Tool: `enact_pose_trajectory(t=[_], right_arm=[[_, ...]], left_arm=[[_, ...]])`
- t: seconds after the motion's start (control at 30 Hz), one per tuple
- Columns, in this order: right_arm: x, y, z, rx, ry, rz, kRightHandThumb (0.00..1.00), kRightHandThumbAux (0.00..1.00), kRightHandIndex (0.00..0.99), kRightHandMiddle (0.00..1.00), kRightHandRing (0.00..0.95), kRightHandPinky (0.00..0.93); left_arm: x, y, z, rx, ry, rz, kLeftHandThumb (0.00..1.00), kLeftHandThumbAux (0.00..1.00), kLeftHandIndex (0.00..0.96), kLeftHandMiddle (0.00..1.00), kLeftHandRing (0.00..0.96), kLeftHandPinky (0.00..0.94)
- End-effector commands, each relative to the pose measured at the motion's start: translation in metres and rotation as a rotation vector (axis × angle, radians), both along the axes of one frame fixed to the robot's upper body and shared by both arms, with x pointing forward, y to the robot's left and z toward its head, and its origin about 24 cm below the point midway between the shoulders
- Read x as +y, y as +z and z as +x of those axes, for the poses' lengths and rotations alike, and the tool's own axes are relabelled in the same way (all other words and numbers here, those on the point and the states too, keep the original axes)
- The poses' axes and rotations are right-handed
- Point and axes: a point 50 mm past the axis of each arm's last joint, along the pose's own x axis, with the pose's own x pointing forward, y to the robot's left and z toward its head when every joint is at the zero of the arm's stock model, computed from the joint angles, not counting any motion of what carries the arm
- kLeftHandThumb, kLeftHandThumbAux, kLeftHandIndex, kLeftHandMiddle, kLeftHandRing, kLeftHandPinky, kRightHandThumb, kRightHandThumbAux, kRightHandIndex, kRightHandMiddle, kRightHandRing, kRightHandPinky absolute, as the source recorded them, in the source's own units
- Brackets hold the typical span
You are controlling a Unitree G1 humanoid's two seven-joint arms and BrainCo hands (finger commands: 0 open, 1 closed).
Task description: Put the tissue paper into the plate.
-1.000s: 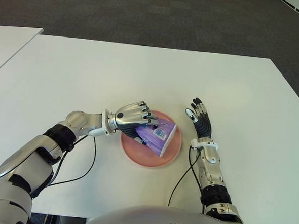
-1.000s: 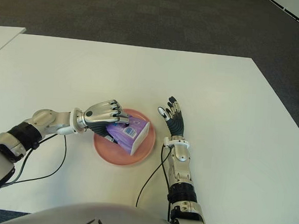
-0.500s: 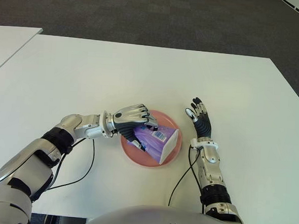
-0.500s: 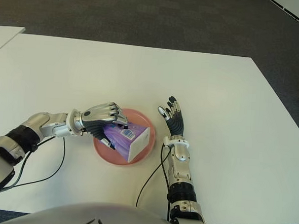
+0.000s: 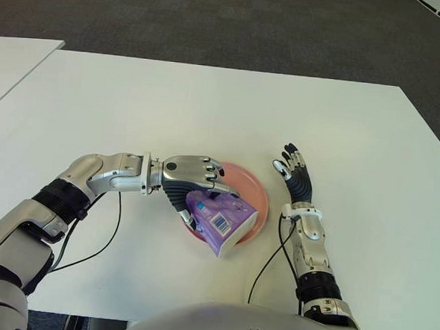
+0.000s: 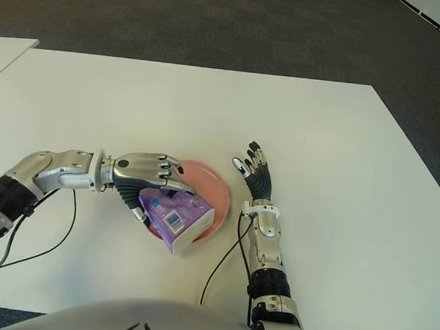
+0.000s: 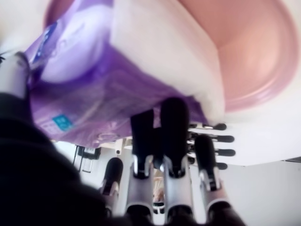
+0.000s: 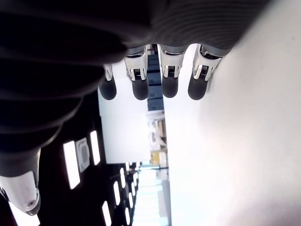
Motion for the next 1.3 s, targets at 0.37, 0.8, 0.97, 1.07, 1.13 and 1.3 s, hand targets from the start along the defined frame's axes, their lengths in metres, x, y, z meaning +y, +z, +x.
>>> enact_pose_trajectory(t=[0.37, 0.8, 0.97, 1.07, 1.13, 1.3], right_arm=[[-0.003, -0.044, -0.028, 0.256, -0.017, 0.027, 0.504, 0.608, 0.0, 0.03, 0.01, 0.009], [-0.004, -0.045, -0.029, 0.253, -0.012, 0.039, 0.526, 0.593, 0.007, 0.036, 0.013, 0.018], [-0.003, -0.045, -0.029, 0.257, -0.012, 0.034, 0.527, 0.583, 0.01, 0.041, 0.02, 0.033], [-0.002, -0.046, -0.029, 0.259, -0.013, 0.034, 0.533, 0.583, 0.012, 0.042, 0.022, 0.041], [-0.002, -0.046, -0.03, 0.26, -0.013, 0.034, 0.538, 0.583, 0.014, 0.043, 0.024, 0.044], [0.0, -0.045, -0.03, 0.262, -0.007, 0.034, 0.54, 0.579, 0.013, 0.039, 0.023, 0.048]], left_arm=[[0.002, -0.011, -0.001, -0.029, 0.074, 0.103, 0.445, 0.119, 0.0, 0.0, 0.0, 0.0], [0.003, -0.013, 0.007, -0.126, 0.144, 0.082, 0.453, 0.146, 0.0, 0.0, 0.0, 0.0], [0.004, -0.011, 0.015, -0.153, 0.176, 0.059, 0.455, 0.157, 0.0, 0.0, 0.0, 0.0], [0.006, -0.008, 0.021, -0.146, 0.206, 0.01, 0.417, 0.165, 0.0, 0.0, 0.0, 0.0], [0.008, -0.006, 0.024, -0.139, 0.223, -0.024, 0.388, 0.173, 0.0, 0.0, 0.0, 0.0], [0.017, 0.021, 0.042, -0.13, 0.308, -0.214, 0.349, 0.186, 0.0, 0.0, 0.0, 0.0]])
